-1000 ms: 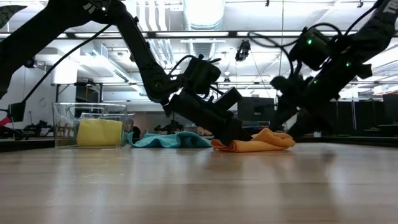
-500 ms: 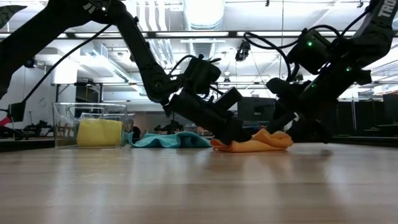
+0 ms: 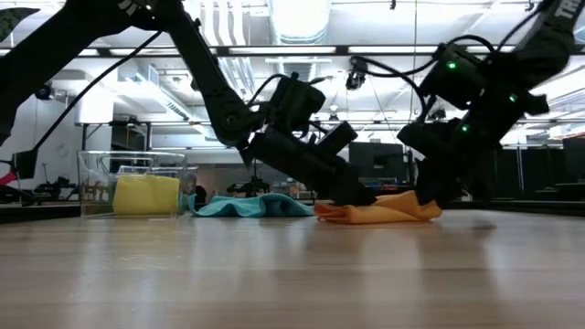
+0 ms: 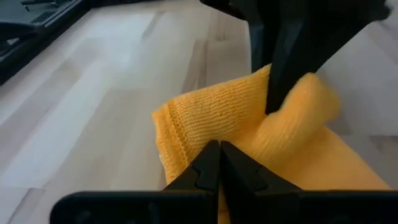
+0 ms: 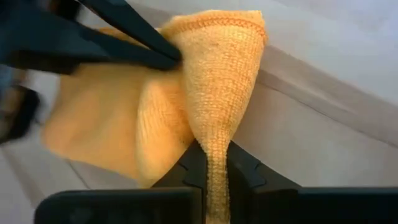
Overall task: Roll microfiber towels into tight, uniform cylinder then place into a basket
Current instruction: Roll the orange microfiber towel
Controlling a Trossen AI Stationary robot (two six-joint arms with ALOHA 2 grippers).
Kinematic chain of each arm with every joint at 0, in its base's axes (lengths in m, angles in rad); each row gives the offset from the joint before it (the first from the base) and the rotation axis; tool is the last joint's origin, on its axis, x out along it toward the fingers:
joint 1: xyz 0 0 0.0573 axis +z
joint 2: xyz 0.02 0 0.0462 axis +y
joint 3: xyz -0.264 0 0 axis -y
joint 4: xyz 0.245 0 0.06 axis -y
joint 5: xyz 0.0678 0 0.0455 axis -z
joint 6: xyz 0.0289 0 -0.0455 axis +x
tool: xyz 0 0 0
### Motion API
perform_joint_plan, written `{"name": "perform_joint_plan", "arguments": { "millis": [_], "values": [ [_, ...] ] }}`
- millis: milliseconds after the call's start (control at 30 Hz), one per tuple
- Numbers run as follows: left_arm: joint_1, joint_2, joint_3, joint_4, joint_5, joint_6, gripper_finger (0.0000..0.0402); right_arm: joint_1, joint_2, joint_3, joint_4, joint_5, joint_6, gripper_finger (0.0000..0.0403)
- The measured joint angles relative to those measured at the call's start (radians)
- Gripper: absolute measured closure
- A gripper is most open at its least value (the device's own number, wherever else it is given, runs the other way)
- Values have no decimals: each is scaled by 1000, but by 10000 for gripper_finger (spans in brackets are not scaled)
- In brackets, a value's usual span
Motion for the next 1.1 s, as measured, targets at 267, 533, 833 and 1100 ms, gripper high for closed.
{"name": "perform_joint_plan", "arguments": {
  "millis": [267, 533, 833, 1100],
  "values": [
    [-30, -11, -10, 24, -1, -75, 402, 5, 2, 248, -586, 166, -131, 385],
    [-36, -48, -105, 132, -15, -252, 402, 14, 24, 356, -829, 342, -146, 387],
    [-33, -55, -152, 195, -54, -337, 402, 30, 202, 403, -930, 398, -117, 387],
    [-23, -127, -180, 193, -56, -302, 402, 87, 361, 543, -1084, 434, -93, 388]
  ]
}}
